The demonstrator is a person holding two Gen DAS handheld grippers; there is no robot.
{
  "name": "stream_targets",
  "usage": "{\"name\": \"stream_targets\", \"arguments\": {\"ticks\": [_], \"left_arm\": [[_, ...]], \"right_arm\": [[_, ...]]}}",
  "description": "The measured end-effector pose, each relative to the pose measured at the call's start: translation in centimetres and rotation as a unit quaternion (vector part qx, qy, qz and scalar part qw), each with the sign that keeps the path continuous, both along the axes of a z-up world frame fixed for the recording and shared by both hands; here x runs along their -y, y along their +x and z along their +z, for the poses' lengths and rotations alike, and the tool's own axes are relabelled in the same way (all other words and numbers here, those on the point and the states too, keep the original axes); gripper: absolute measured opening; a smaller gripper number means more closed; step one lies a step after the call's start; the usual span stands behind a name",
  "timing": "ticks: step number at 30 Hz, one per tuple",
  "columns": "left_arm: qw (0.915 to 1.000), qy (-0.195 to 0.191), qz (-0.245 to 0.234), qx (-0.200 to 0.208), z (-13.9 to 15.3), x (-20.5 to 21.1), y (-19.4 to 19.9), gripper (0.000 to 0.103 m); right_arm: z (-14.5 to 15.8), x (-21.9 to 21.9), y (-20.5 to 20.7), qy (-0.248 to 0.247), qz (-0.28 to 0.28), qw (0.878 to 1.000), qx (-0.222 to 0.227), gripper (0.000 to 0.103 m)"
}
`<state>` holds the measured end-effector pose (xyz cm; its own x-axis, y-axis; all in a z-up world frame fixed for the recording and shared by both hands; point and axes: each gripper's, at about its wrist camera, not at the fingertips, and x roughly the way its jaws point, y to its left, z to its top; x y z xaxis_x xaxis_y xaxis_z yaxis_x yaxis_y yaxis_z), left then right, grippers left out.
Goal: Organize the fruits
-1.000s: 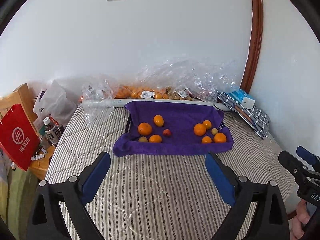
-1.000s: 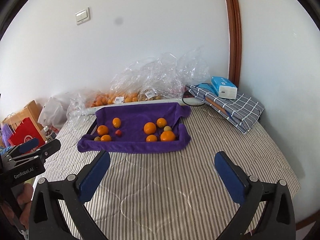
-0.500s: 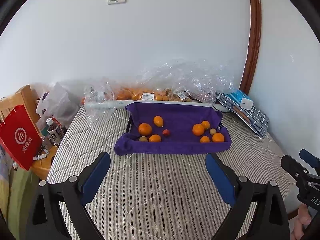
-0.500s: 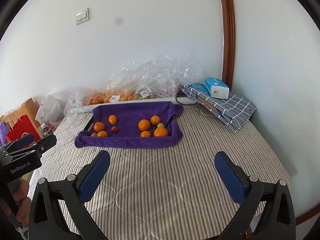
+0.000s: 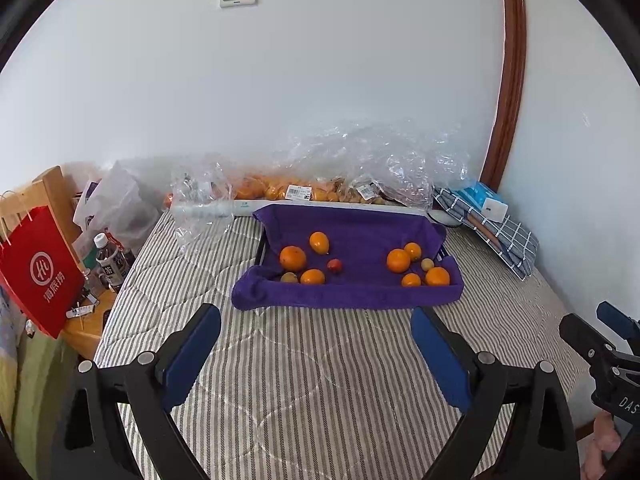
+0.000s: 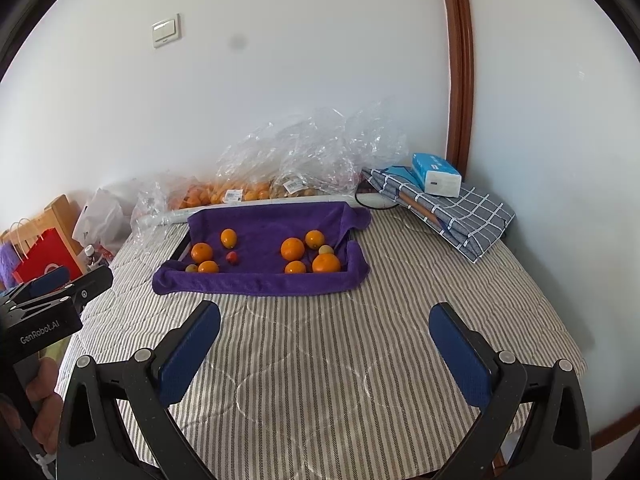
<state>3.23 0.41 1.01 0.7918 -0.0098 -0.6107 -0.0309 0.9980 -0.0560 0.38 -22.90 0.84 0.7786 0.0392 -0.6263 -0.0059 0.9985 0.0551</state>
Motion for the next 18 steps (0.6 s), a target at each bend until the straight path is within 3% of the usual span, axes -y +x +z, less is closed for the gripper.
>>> {"name": "stream_targets", "arguments": {"ticks": [18], "left_arm": [[1.0000,-0.002,-0.001,-0.003,-0.24,0.05,0.10,0.096]], "right_arm": [[-0.09,-0.06,-0.07,0.003,-0.001,1.000,0.000,0.103]]}}
